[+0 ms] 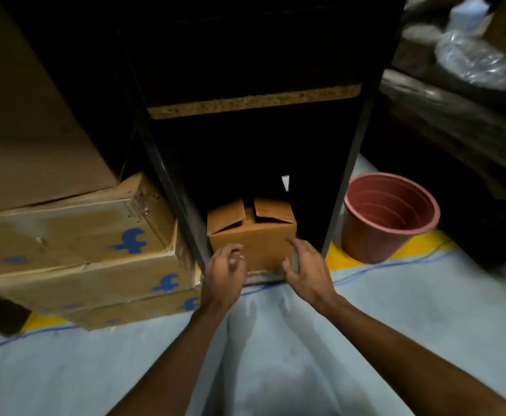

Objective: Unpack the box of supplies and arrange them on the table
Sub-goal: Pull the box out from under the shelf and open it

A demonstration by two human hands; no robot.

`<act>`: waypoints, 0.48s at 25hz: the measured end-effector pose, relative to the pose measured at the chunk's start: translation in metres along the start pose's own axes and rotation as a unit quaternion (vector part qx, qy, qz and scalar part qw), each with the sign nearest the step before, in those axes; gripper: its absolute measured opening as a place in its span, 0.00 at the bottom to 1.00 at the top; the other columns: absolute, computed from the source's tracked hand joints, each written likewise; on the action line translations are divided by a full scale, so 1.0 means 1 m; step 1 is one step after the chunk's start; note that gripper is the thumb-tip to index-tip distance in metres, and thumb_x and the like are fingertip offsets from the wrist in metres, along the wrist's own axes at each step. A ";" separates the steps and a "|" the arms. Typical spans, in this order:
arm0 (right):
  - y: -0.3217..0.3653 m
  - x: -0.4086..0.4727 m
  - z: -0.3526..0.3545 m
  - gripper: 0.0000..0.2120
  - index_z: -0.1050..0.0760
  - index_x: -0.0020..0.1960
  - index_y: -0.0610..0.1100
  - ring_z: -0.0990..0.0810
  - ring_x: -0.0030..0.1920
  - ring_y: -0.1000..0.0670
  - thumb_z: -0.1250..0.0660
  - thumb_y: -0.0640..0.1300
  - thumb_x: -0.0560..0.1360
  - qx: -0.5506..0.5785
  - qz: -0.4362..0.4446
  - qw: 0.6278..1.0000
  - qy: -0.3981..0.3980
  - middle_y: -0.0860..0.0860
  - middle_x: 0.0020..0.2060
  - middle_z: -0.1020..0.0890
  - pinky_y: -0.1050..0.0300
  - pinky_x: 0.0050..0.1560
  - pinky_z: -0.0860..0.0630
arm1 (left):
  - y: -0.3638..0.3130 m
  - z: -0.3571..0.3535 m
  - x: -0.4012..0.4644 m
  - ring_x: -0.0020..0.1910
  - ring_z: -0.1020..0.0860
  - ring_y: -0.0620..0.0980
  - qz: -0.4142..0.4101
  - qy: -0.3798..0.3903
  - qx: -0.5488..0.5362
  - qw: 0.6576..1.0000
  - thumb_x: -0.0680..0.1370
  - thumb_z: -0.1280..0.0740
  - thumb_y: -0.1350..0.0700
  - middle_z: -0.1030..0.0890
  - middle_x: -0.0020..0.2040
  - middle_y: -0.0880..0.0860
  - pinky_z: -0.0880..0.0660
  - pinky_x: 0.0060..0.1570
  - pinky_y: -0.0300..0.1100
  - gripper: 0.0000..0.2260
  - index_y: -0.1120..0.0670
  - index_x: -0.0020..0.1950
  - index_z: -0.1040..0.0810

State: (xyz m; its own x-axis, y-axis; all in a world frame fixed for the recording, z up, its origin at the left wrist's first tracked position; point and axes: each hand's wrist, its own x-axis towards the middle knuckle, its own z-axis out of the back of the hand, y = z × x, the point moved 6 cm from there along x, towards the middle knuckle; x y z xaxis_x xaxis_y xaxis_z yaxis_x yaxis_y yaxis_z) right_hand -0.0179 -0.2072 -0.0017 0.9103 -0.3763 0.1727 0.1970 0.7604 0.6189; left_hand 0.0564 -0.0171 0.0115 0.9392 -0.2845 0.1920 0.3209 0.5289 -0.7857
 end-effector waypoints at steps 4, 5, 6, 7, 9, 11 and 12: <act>-0.007 0.020 -0.011 0.22 0.32 0.71 0.47 0.27 0.64 0.44 0.39 0.50 0.78 0.007 0.021 0.998 -0.057 0.46 0.64 0.26 0.52 0.64 0.29 | 0.008 -0.007 0.011 0.61 0.25 0.48 0.029 -0.052 0.008 0.998 0.79 0.34 0.52 0.27 0.66 0.48 0.26 0.56 0.45 0.20 0.44 0.70 0.33; -0.010 0.024 -0.015 0.22 0.33 0.71 0.47 0.27 0.64 0.44 0.39 0.50 0.78 0.006 0.021 0.998 -0.063 0.46 0.64 0.26 0.52 0.64 0.29 | 0.008 -0.012 0.013 0.63 0.27 0.49 0.021 -0.048 0.013 0.999 0.79 0.34 0.51 0.29 0.68 0.49 0.27 0.58 0.46 0.23 0.45 0.72 0.35; -0.010 0.027 -0.018 0.22 0.33 0.71 0.47 0.28 0.65 0.45 0.39 0.50 0.79 0.009 0.019 0.997 -0.073 0.46 0.65 0.28 0.53 0.65 0.30 | 0.008 -0.014 0.016 0.64 0.28 0.50 0.012 -0.054 0.016 0.998 0.78 0.33 0.51 0.32 0.69 0.50 0.28 0.58 0.45 0.25 0.46 0.73 0.37; -0.012 0.029 -0.022 0.22 0.34 0.72 0.47 0.30 0.66 0.45 0.38 0.49 0.79 0.010 0.021 0.996 -0.088 0.46 0.67 0.30 0.53 0.66 0.30 | 0.009 -0.016 0.018 0.64 0.28 0.51 0.011 -0.068 0.025 0.997 0.78 0.33 0.51 0.33 0.70 0.51 0.29 0.57 0.43 0.27 0.47 0.74 0.39; -0.016 0.031 -0.031 0.24 0.36 0.74 0.47 0.34 0.69 0.43 0.38 0.49 0.79 0.009 0.022 0.992 -0.126 0.44 0.70 0.35 0.51 0.69 0.31 | 0.009 -0.019 0.021 0.65 0.29 0.53 0.016 -0.094 0.050 0.994 0.78 0.33 0.51 0.35 0.71 0.54 0.32 0.55 0.40 0.29 0.49 0.76 0.41; -0.019 0.039 -0.037 0.25 0.37 0.75 0.46 0.38 0.72 0.41 0.39 0.49 0.80 0.031 0.002 0.988 -0.153 0.42 0.72 0.38 0.45 0.70 0.32 | 0.009 -0.022 0.026 0.66 0.30 0.54 0.048 -0.099 0.054 0.992 0.78 0.33 0.49 0.39 0.74 0.55 0.30 0.57 0.43 0.31 0.50 0.77 0.44; -0.023 0.046 -0.040 0.24 0.38 0.75 0.46 0.39 0.73 0.41 0.40 0.49 0.81 0.052 -0.021 0.986 -0.155 0.42 0.73 0.39 0.43 0.70 0.32 | 0.012 -0.025 0.030 0.67 0.30 0.55 0.067 -0.094 0.052 0.992 0.78 0.34 0.48 0.42 0.76 0.55 0.29 0.59 0.45 0.33 0.51 0.78 0.46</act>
State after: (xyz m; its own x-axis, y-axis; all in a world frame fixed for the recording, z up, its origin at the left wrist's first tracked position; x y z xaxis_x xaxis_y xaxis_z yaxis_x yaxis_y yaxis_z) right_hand 0.0336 -0.2205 -0.0382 0.7435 -0.5624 0.3618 0.1789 0.6886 0.7027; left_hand 0.0854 -0.0396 -0.0067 0.9775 -0.0565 0.2031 0.1923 0.6337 -0.7493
